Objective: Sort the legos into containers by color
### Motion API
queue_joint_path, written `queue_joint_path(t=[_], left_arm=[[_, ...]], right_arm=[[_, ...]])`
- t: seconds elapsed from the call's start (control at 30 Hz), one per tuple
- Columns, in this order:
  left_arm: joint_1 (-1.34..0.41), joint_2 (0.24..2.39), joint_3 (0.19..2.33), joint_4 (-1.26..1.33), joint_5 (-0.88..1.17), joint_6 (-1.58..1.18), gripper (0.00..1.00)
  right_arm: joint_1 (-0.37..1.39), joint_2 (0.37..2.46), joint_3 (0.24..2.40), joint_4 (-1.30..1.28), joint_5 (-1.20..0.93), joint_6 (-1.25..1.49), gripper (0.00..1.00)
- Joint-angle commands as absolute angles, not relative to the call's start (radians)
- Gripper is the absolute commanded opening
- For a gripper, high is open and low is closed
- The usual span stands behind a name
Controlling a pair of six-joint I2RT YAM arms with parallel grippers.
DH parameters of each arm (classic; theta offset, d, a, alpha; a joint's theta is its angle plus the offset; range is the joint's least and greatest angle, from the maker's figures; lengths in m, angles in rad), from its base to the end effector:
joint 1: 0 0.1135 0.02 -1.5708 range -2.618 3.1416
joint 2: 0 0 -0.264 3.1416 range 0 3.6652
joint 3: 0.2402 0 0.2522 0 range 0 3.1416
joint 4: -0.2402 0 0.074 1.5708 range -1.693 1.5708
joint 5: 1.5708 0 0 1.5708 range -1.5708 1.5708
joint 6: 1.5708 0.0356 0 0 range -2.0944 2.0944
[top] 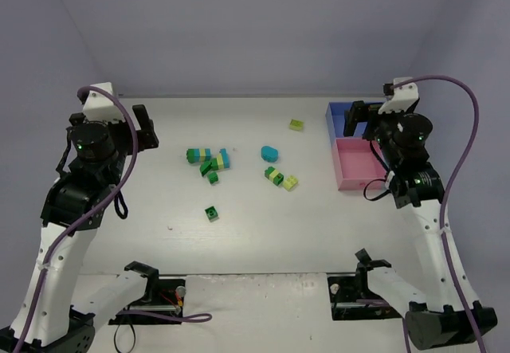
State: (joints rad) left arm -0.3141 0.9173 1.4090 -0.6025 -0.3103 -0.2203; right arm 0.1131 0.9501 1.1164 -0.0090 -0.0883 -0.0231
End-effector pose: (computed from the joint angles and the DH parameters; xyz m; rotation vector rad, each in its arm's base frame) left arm 0.1502 -0.0374 0.4797 -0.1544 1.6711 -0.1420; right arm 0.2045 0.0264 0.4451 -0.1691 1.4053 0.1369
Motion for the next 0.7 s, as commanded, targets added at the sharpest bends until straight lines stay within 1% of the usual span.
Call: queue_joint_path(t=[0.0,0.1,0.2,0.33,0.37,0.4,0.5,0.53,0.67], left_arm=[[-0.314,0.954,1.41,-0.586,-0.325,-0.261,0.91],[-0.316,0.98,1.41,-0.588,-0.302,-0.284,0.91],[-0.314,1.005,1.404,-0.586,-0.269,-0.307,0.91],[-0.314,1.025,1.384,-0.583,-0.249,-0.328,0.91],[-0.314,1.025,1.379,-0.578,-0.244,-0.333,0.91],[-0.316,1.025,1.371,-0.575,-0.241,-0.333,0.91],[-0.314,1.028,1.351,-0.574,-0.244,-0.331,0.91],[-0.314,1.029,1.342,-0.572,-0.244,-0.33,0.91],[-0.314,1.034,1.33,-0.581,-0.252,-0.318,0.91]], right_arm=[[0.123,1.032,1.178,0.083,-0.14,-0.002,1.0],[0.14,1.146,1.218,0.097,-0.141,0.031,1.0],[0.167,1.328,1.29,0.1,-0.129,0.009,1.0],[0.19,1.512,1.4,0.098,-0.144,-0.058,1.0],[0.19,1.546,1.44,0.1,-0.161,-0.087,1.0],[0.19,1.613,1.459,0.1,-0.225,-0.112,1.0],[0.187,1.747,1.541,0.1,-0.293,-0.175,1.0],[0.187,1.779,1.563,0.1,-0.34,-0.192,1.0],[0.184,1.916,1.667,0.098,-0.417,-0.258,1.0]])
